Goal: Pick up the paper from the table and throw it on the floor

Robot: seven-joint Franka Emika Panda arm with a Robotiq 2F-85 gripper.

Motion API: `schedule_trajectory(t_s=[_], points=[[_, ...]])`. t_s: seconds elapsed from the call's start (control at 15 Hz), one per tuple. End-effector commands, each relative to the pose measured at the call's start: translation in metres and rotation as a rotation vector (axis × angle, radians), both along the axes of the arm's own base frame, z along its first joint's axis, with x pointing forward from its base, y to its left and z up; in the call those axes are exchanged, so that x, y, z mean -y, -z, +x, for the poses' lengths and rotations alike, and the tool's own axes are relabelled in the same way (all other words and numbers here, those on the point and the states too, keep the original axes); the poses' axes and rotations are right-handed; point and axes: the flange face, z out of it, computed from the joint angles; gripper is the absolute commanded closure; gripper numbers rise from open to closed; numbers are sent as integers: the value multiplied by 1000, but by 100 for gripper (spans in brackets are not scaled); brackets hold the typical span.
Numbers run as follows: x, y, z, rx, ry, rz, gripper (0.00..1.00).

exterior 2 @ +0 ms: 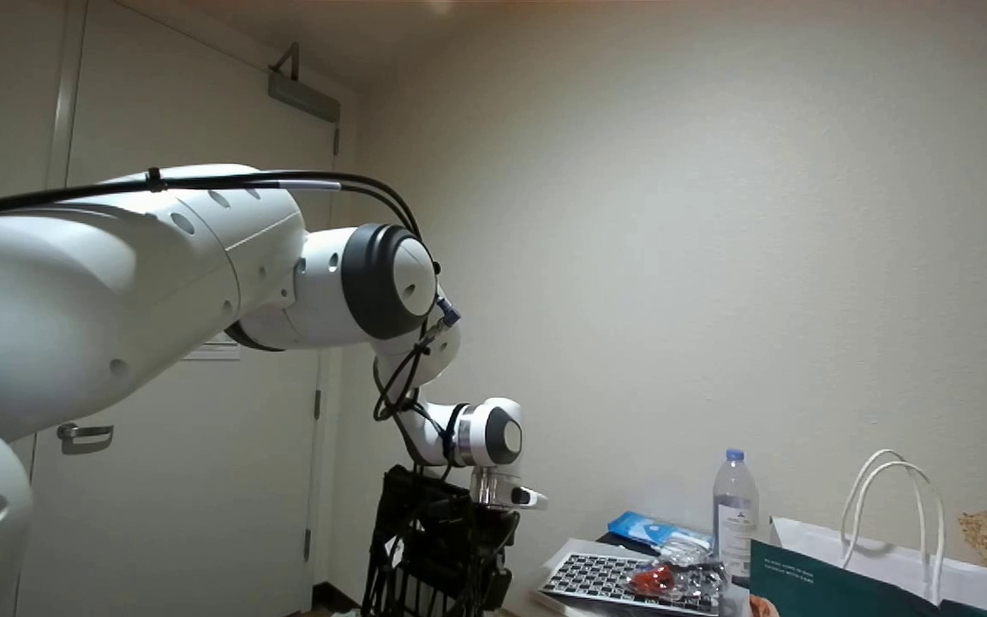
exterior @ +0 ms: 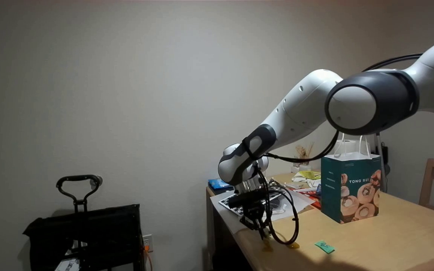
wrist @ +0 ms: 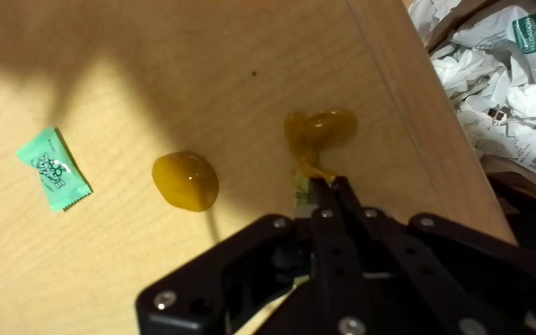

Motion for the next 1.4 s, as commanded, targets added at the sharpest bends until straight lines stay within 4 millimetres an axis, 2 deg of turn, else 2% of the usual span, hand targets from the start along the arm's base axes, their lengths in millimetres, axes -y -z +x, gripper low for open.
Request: schedule_trajectory(t_s=[0.0,0.6,1.13,1.2,1.33], points=[[-5,-10,-2,8,-37,-32,96],[-5,-19,-4,26,-28,-69,96],[0,-47,-12,46,-15,-48,96],[-1,-36,1,46,-12,-50,96],[-1,-40,-2,46,-10,-48,96]])
